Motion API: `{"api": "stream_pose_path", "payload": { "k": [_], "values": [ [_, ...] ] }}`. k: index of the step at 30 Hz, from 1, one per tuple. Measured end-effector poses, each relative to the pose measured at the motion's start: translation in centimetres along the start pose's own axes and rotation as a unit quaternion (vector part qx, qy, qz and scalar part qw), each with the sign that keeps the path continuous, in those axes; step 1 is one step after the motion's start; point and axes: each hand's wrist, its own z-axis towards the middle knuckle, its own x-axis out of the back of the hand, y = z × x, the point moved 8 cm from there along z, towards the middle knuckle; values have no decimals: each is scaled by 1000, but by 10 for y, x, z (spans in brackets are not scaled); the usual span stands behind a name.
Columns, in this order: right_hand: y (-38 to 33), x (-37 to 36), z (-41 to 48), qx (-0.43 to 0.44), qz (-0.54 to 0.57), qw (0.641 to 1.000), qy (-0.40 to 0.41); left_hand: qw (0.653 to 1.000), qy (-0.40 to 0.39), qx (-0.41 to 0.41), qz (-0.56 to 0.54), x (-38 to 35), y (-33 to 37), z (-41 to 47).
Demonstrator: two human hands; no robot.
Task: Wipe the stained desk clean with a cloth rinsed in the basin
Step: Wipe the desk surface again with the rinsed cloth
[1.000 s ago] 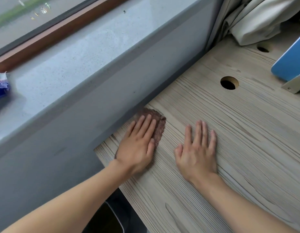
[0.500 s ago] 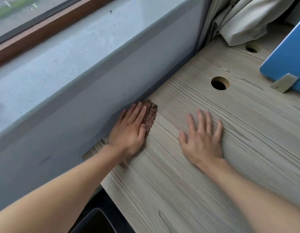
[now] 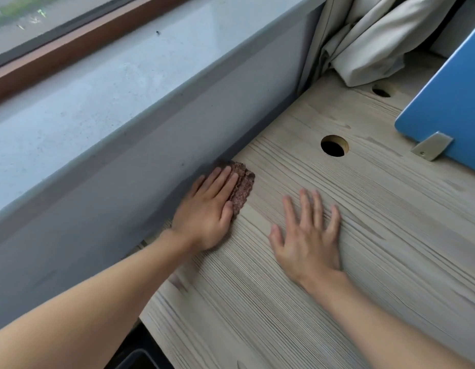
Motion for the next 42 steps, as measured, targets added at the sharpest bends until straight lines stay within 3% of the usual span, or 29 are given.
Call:
{"api": "stream_pose_path", "payload": {
  "k": [6,10,14,24,30,34,39,42],
  "values": [
    [1,2,0,1,6,1000,11,999,12,34,24,1,2,8],
    [1,8,10,10,8,1000,6,999,-2,-52,16,-6,45,-18],
    [30,12,35,6,21,1000,-1,997,-5,-83,5,-4,41,-10],
    [37,1,37,-14,25,1000,-4,999,15,39,8,6,15,47],
    [37,1,39,-28,15,999,-7,998,7,-55,6,-7,69,20],
    [43,9,44,-14,28,1000,-1,997,3,-71,6,-5,61,33],
    [97,9,55,-113,22,993,7,1000,17,-1,7,1,38,78],
    [98,4,55,-115,22,993,-6,999,13,31,8,4,32,93]
  ]
}}
